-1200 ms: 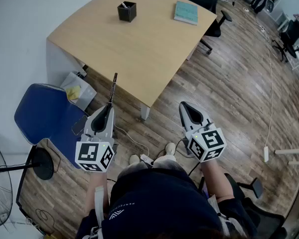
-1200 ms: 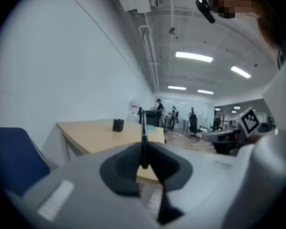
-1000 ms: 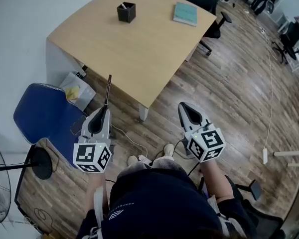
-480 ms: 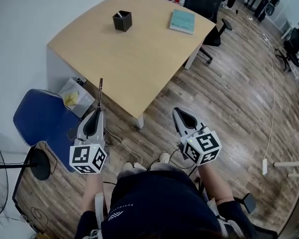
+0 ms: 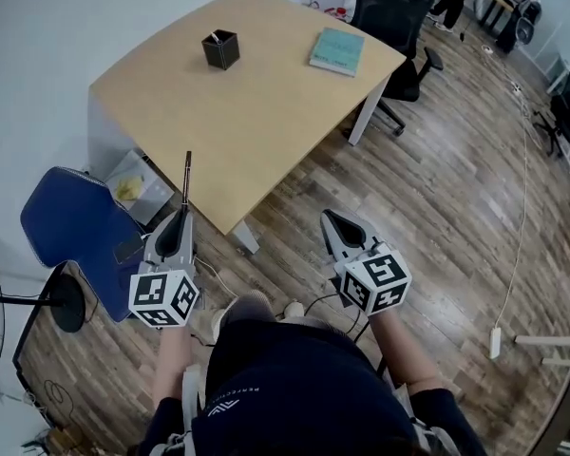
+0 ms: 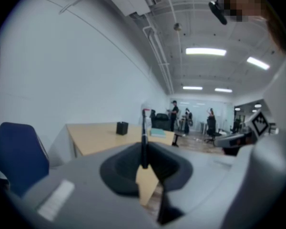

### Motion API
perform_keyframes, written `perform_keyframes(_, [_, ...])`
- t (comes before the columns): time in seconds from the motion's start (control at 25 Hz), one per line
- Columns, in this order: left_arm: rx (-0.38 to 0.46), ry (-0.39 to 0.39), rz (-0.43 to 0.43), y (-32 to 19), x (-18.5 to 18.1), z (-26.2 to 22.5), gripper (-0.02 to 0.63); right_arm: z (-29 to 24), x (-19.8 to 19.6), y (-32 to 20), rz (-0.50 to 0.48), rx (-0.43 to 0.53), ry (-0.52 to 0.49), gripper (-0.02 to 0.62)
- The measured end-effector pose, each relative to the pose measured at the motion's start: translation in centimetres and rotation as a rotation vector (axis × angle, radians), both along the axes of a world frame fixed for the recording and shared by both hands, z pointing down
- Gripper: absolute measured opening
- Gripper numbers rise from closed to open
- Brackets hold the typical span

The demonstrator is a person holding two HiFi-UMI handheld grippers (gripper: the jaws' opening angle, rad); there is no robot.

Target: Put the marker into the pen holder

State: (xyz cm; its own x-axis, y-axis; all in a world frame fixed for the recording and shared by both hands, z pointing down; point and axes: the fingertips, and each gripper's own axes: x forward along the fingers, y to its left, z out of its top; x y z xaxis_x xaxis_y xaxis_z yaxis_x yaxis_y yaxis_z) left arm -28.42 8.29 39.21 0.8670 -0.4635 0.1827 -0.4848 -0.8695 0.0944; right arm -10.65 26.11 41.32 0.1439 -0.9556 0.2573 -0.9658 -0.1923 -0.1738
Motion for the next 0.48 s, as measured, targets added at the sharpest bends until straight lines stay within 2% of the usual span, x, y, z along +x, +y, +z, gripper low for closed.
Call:
perform_keyframes(0.24, [-0.011, -0.027, 0.008, 1.5, 1.3, 0.4, 0.052, 0.0, 0.9, 0.6, 0.008, 0.014, -0.019, 0.002])
perform_keyframes(0.48, [-0.01, -0.05, 0.066, 2.3, 3.7, 0.3, 0.052, 0.2, 1.5, 0.8, 0.018, 0.022, -0.038, 0.002])
